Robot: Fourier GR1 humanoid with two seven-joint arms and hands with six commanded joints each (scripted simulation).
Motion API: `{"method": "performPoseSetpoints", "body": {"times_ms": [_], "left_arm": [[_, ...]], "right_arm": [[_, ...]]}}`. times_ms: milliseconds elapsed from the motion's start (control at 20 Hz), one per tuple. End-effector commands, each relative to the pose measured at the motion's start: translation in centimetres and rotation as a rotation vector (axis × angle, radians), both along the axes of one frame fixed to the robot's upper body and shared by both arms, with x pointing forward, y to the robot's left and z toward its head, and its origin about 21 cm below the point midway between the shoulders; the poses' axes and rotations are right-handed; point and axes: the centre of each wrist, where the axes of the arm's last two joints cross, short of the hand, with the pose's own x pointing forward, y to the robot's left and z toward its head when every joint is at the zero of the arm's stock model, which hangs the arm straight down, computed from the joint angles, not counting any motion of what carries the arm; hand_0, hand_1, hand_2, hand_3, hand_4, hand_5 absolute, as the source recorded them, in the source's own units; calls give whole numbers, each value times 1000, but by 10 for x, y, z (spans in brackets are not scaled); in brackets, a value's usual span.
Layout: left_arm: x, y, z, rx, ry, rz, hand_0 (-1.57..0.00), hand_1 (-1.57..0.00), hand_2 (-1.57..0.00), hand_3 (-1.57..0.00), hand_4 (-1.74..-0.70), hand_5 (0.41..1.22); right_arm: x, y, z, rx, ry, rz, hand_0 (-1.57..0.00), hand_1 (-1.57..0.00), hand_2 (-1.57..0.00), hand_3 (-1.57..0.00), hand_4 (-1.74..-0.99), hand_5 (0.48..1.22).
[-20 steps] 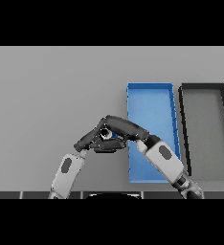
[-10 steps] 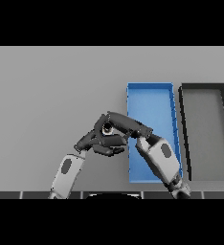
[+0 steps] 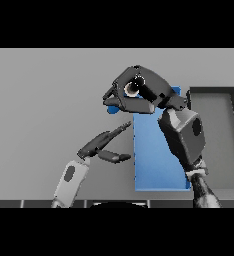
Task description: Pick up the blue pipe and place it into the blue bin.
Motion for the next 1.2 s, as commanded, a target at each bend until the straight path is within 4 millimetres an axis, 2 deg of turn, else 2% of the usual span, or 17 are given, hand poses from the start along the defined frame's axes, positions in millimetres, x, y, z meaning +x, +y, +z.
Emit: {"method": "performPoseSetpoints", "body": {"times_ms": [0,200,350,450,750,900,1100,1150], "left_arm": [[0,4,-2,8,0,0,-1,-1,-1,0,-898,430],[1,5,-1,2,-7,-7,0,0,0,0,-890,415],[2,6,4,10,-30,0,1,1,1,1,-877,412],[-1,8,0,19,-30,0,1,1,1,1,-871,415],[-4,12,-6,-1,-15,-9,1,1,1,1,-875,422],[-6,8,-2,-10,-14,-7,1,1,1,1,-879,425],[-9,13,-2,-11,-18,1,1,1,1,1,-884,425],[-10,9,-3,-5,-13,-5,1,1,1,1,-887,423]], "right_arm": [[6,-3,10,4,2,-61,-1571,-1571,-1571,-1571,-1741,1221],[35,-36,14,-11,61,-246,-1571,-1571,-1571,-1571,-1741,1221],[56,-73,-1,-46,98,-376,-1571,-1571,-1571,-1571,-1741,1221],[62,-88,-17,-49,167,-434,-1571,-1571,-1571,-1571,-1741,1221],[49,-129,-90,-120,330,-552,-1571,-1571,-1571,-1571,-1741,1221],[39,-143,-127,-143,437,-631,-1571,-1571,-1571,-1571,-1741,1221],[24,-149,-162,-225,553,-747,-1571,-1571,-1571,-1571,-1741,1221],[25,-143,-169,-237,586,-773,-1571,-1571,-1571,-1508,-1741,1221]]}}
